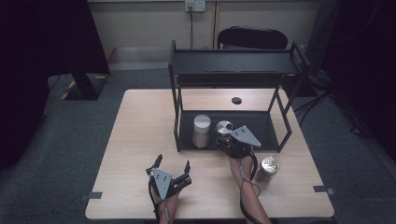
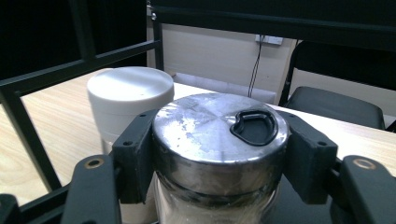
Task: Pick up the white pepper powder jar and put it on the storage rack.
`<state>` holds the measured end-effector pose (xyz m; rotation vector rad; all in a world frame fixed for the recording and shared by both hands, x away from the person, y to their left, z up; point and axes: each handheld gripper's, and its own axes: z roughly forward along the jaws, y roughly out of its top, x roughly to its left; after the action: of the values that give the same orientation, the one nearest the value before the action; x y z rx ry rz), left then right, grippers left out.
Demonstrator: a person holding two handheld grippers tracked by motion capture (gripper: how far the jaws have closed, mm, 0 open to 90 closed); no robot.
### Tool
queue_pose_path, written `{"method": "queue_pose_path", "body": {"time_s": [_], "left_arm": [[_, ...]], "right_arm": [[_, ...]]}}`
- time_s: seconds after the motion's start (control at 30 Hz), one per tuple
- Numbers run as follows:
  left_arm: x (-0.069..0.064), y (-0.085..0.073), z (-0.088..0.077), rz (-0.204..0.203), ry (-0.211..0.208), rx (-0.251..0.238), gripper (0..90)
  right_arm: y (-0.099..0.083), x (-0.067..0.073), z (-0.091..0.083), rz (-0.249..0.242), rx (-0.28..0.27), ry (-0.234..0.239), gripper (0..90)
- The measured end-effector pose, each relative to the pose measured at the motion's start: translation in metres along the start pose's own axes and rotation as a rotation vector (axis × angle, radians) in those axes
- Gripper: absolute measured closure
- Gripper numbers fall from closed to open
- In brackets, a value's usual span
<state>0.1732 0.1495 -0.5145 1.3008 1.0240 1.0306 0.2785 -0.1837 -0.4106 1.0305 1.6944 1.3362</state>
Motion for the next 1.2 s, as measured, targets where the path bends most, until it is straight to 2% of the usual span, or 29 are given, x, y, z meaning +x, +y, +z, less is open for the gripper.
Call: {"method": "queue_pose_path", "body": {"time_s": [0.43, 0.73, 1.2], "left_arm": [[0.0, 0.0, 0.0, 0.001, -0.001, 0.001, 2.1], [0.0, 0.0, 0.0, 0.0, 0.0, 0.0, 2.1], [0.0, 0.0, 0.0, 0.0, -0.002, -0.001, 2.1]], "right_arm": [[-0.009, -0.004, 0.02, 0.018, 0.008, -0.022, 34.7], [-0.014, -0.005, 0.03, 0.003, 0.012, -0.027, 34.7], [-0.022, -0.006, 0.038, 0.018, 0.019, -0.023, 34.7]]}}
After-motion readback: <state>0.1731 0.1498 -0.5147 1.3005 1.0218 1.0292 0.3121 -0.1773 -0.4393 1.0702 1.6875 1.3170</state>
